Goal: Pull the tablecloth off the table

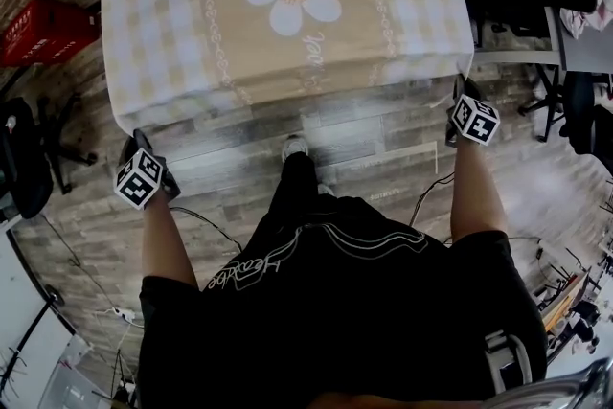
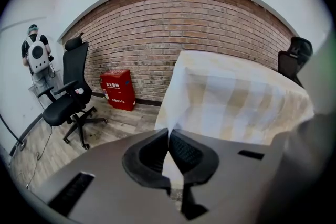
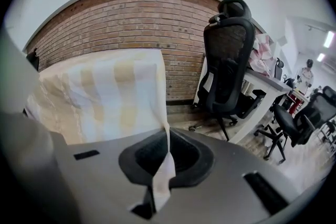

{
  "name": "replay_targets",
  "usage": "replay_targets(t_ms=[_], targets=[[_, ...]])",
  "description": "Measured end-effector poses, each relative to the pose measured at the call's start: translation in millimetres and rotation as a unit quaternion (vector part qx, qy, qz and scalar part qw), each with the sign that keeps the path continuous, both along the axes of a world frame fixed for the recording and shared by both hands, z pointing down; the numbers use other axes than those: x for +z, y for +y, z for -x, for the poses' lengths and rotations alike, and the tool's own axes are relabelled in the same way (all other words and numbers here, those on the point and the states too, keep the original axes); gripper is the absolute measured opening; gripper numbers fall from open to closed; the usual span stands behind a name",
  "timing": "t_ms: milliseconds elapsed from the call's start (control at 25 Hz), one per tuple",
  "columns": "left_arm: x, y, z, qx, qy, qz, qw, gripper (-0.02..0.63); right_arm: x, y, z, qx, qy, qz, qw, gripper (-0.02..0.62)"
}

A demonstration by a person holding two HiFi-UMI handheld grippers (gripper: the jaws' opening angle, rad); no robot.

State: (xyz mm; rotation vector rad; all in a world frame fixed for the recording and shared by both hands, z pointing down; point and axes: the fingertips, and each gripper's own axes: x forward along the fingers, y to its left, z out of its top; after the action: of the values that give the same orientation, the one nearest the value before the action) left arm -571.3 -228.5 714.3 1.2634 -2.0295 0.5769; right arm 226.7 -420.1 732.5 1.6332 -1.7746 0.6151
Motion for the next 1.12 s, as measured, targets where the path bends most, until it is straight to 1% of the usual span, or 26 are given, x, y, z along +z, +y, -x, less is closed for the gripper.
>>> replay_targets(t_ms=[160, 320, 600, 840, 1120], targets=[[-15, 7, -5, -0.005, -0.004, -0.008, 0.9999, 0.006, -15, 8, 1, -0.001, -0.012, -0.013, 1.000, -0.003], [-35, 11, -11, -0.007, -0.009, -0.022, 0.9997, 0.005, -32, 12, 2, 0.016, -0.044, -0.025, 0.999, -0.003], [-67, 7, -18, -0.001, -0.026, -0.042, 0.9988, 0.006, -64, 11, 5, 0.001, -0.056, -0.051, 0.997, -0.003], [-87, -3, -18, 0.003, -0.025, -0.057, 0.9981, 0.006, -99, 8, 11, -0.009, -0.065, -0.079, 0.995, -0.003], [-90, -2, -9, -0.010, -0.021, -0.052, 0.9984, 0.006, -128, 8, 18, -0.016, -0.074, -0.099, 0.992, -0.003]])
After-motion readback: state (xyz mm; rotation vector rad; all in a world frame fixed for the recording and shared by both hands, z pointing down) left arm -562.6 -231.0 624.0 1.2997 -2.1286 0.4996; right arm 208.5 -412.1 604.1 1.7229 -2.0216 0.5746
